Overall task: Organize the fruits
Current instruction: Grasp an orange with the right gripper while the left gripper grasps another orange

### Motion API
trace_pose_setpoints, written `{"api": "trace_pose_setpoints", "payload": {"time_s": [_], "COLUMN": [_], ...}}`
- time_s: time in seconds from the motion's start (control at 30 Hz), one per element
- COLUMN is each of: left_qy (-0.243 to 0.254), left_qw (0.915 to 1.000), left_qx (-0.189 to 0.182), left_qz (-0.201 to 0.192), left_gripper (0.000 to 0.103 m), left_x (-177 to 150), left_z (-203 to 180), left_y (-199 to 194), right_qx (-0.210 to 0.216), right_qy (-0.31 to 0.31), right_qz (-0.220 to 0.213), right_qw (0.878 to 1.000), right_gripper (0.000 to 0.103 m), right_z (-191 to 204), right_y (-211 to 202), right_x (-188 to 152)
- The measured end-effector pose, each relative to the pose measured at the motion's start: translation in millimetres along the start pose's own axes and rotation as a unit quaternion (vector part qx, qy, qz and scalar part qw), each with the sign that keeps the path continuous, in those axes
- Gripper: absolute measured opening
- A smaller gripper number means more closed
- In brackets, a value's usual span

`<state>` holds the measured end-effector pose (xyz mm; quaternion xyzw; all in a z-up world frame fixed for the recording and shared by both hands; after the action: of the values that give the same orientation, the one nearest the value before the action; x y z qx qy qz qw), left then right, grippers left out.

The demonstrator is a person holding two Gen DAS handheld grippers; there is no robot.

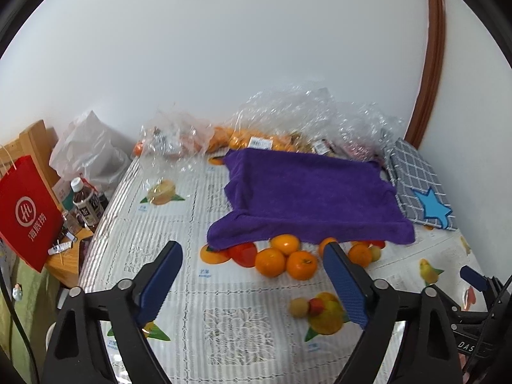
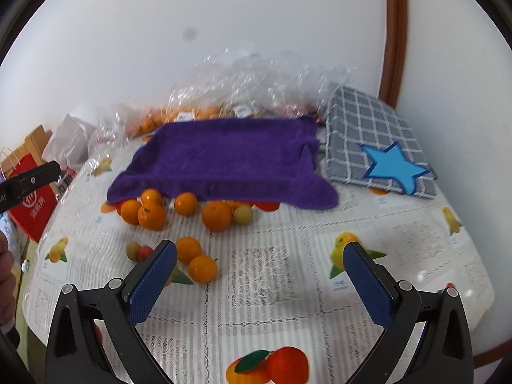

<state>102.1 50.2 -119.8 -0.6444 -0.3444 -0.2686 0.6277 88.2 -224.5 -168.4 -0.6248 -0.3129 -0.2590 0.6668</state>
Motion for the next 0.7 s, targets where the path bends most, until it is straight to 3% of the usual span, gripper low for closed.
{"api": "trace_pose_setpoints", "payload": {"time_s": [0.17, 0.27, 0.4, 0.57, 0.7], "left_qy": [-0.008, -0.018, -0.029, -0.028, -0.031], "left_qw": [0.9997, 0.9992, 0.9980, 0.9969, 0.9957], "left_qx": [0.004, -0.008, -0.028, -0.047, -0.063], "left_qz": [0.022, 0.034, 0.048, 0.056, 0.060], "left_gripper": [0.075, 0.067, 0.056, 0.053, 0.053], "left_x": [-15.3, -22.8, -28.8, -33.7, -37.1], "left_z": [18.5, 26.8, 30.6, 28.0, 23.4], "left_y": [21.2, 32.4, 45.4, 58.4, 68.3], "right_qx": [0.032, 0.033, 0.050, 0.063, 0.078], "right_qy": [-0.007, -0.018, -0.047, -0.041, -0.036], "right_qz": [0.014, 0.033, 0.055, 0.058, 0.076], "right_qw": [0.999, 0.999, 0.996, 0.995, 0.993], "right_gripper": [0.098, 0.081, 0.068, 0.061, 0.044], "right_z": [13.4, 24.8, 45.1, 53.5, 58.4], "right_y": [27.0, 40.4, 56.4, 68.6, 78.6], "right_x": [-18.1, -29.8, -44.0, -49.7, -55.4]}}
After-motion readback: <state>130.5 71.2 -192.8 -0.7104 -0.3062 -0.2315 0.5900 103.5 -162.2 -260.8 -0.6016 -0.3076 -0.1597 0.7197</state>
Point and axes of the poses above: each gripper's, at about its wrist camera, not at the fingertips, and y roughly the way its jaws point, z to its left, x to its top, the point moved 9 cm from there along y, roughly the way its jaws point, and after that the axes turned 2 degrees about -z, right-handed, at the moved point
